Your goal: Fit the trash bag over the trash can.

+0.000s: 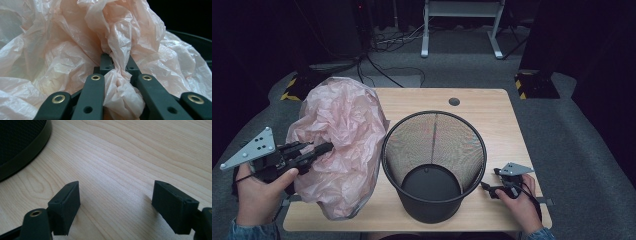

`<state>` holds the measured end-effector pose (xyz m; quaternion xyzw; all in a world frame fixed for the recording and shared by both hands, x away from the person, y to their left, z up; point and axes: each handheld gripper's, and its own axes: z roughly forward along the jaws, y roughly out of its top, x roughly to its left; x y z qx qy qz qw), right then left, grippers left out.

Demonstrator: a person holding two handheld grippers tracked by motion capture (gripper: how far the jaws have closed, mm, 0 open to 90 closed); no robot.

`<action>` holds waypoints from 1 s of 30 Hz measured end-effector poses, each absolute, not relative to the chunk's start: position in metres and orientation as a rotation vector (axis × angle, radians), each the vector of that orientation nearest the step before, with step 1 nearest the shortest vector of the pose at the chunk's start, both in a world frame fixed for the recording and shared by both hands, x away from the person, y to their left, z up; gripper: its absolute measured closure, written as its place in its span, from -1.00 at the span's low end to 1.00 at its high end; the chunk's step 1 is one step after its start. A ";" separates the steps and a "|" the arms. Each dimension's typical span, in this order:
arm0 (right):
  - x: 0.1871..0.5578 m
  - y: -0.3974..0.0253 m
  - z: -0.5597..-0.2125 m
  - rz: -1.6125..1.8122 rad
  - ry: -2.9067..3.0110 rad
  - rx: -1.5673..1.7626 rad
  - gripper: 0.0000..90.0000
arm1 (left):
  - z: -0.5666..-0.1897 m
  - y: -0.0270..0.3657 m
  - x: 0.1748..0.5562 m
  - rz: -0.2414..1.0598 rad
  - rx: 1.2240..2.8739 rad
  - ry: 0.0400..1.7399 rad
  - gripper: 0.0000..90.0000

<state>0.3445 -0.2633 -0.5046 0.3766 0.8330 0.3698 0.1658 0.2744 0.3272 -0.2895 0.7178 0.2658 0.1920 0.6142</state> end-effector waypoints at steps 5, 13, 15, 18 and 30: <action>0.344 -0.263 -0.505 1.053 2.372 1.073 -0.50 | -0.276 0.327 0.269 0.475 1.656 0.591 0.82; 0.345 -0.263 -0.505 1.053 2.373 1.072 -0.50 | -0.260 0.326 0.264 0.488 1.658 0.566 0.82; 0.345 -0.263 -0.505 1.054 2.373 1.072 -0.50 | -0.257 0.321 0.263 0.480 1.658 0.543 0.82; 0.345 -0.263 -0.505 1.053 2.373 1.072 -0.50 | -0.254 0.314 0.264 0.466 1.653 0.517 0.82; 0.344 -0.263 -0.505 1.053 2.372 1.072 -0.50 | -0.252 0.279 0.278 0.406 1.671 0.439 0.81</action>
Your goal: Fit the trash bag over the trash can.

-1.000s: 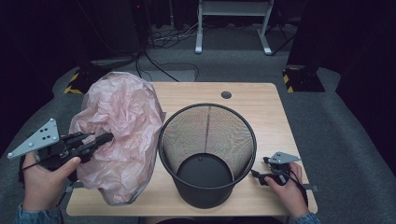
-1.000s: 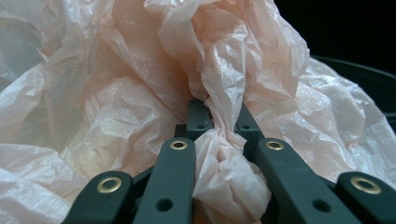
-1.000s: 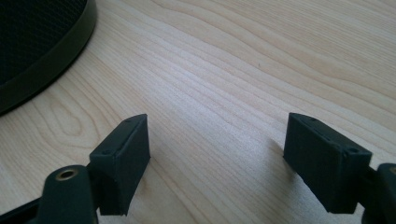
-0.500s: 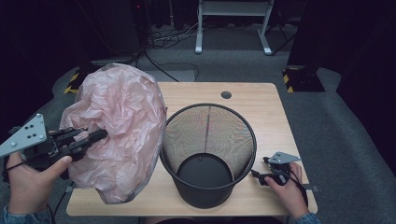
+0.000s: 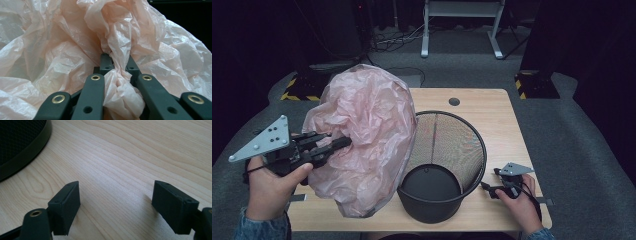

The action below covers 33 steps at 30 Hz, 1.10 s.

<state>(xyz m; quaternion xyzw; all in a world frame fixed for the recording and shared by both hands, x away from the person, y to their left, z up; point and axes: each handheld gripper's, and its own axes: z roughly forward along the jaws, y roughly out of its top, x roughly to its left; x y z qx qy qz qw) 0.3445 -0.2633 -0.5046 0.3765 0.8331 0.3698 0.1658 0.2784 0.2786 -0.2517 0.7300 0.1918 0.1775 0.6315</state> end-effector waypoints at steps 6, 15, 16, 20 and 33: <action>0.345 -0.263 -0.505 1.053 2.373 1.073 -0.50 | -0.247 0.260 0.284 0.372 1.684 0.398 0.81; 0.345 -0.265 -0.504 1.066 2.388 1.062 -0.47 | -0.242 0.226 0.298 0.312 1.700 0.328 0.81; 0.344 -0.267 -0.504 1.083 2.380 1.077 -0.40 | -0.241 0.222 0.300 0.308 1.707 0.319 0.81; 0.337 -0.276 -0.499 1.147 2.325 1.110 -0.41 | -0.239 0.205 0.305 0.286 1.732 0.294 0.81; 0.319 -0.308 -0.486 1.208 2.266 1.158 -0.42 | -0.235 0.147 0.318 0.239 1.803 0.228 0.81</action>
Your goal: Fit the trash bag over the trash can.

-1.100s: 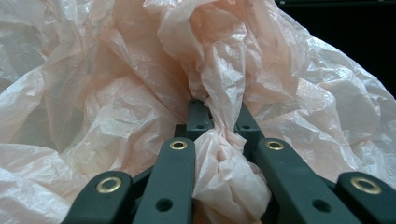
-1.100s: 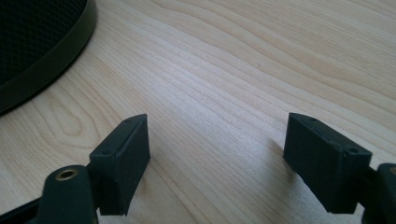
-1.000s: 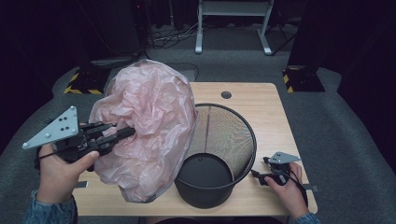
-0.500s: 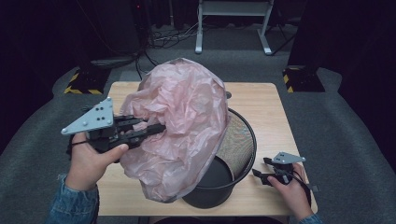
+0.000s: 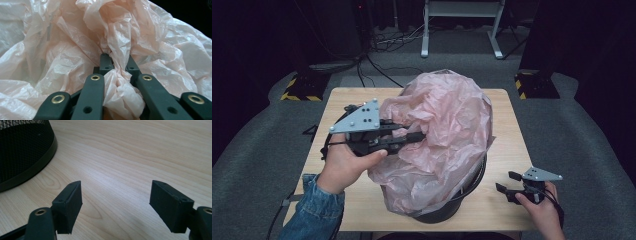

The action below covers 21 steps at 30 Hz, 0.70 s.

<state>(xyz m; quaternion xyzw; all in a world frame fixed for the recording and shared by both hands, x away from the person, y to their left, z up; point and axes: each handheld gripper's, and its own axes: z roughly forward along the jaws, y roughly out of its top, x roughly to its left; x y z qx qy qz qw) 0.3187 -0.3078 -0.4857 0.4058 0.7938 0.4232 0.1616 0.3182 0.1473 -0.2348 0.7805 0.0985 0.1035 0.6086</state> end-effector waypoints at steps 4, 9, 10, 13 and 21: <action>0.319 -0.310 -0.482 1.224 2.250 1.163 -0.42 | -0.234 0.130 0.323 0.240 1.863 0.207 0.80; 0.319 -0.308 -0.483 1.231 2.264 1.158 -0.41 | -0.236 0.120 0.329 0.285 1.948 0.235 0.64; 0.319 -0.307 -0.483 1.233 2.267 1.161 -0.41 | -0.236 0.120 0.329 0.290 1.951 0.247 0.50; 0.319 -0.307 -0.483 1.225 2.272 1.157 -0.41 | -0.238 0.124 0.329 0.332 1.923 0.282 0.01; 0.320 -0.306 -0.475 1.238 2.267 1.144 -0.41 | -0.230 0.148 0.319 0.377 1.854 0.318 -0.26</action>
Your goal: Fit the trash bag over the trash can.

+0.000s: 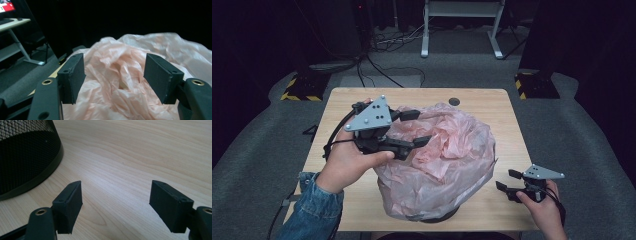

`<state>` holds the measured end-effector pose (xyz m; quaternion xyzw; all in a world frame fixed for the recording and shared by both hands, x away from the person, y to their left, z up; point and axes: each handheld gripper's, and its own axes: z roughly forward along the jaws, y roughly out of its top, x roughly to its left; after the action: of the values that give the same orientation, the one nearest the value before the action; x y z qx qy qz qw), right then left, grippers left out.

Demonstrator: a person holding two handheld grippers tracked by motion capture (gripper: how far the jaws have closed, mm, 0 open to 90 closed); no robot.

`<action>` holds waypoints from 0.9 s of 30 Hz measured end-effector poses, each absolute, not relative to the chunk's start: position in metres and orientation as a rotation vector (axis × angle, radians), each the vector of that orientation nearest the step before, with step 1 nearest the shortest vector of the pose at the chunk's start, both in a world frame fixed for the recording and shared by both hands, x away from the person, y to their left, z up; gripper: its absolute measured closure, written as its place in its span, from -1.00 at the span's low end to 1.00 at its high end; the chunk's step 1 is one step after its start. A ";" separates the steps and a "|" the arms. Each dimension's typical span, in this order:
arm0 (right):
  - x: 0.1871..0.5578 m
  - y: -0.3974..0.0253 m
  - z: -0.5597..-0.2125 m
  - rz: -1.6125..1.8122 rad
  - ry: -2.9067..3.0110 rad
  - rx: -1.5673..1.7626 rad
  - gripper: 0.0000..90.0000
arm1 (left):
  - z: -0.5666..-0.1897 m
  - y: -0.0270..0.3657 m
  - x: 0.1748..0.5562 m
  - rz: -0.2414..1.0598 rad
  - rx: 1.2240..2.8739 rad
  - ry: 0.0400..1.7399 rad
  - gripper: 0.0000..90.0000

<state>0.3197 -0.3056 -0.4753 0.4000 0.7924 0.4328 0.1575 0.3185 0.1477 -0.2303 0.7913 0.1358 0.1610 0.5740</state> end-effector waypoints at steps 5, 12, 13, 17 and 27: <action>0.322 -0.303 -0.469 1.263 2.260 1.129 -0.41 | -0.225 0.163 0.308 0.400 1.812 0.323 -0.25; 0.322 -0.301 -0.454 1.307 2.244 1.090 -0.41 | -0.236 0.188 0.300 0.442 1.805 0.387 -0.23; 0.322 -0.301 -0.448 1.319 2.233 1.078 -0.41 | -0.237 0.192 0.299 0.444 1.799 0.395 -0.23; 0.320 -0.301 -0.424 1.366 2.202 1.022 -0.41 | -0.241 0.205 0.296 0.461 1.780 0.424 -0.23; 0.322 -0.300 -0.377 1.433 2.186 0.914 -0.43 | -0.253 0.237 0.285 0.503 1.747 0.519 -0.21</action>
<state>0.3222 -0.3003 -0.3772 0.3242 0.7759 0.5085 0.1852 0.2851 0.2370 -0.2527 0.7491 0.2225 0.2157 0.5855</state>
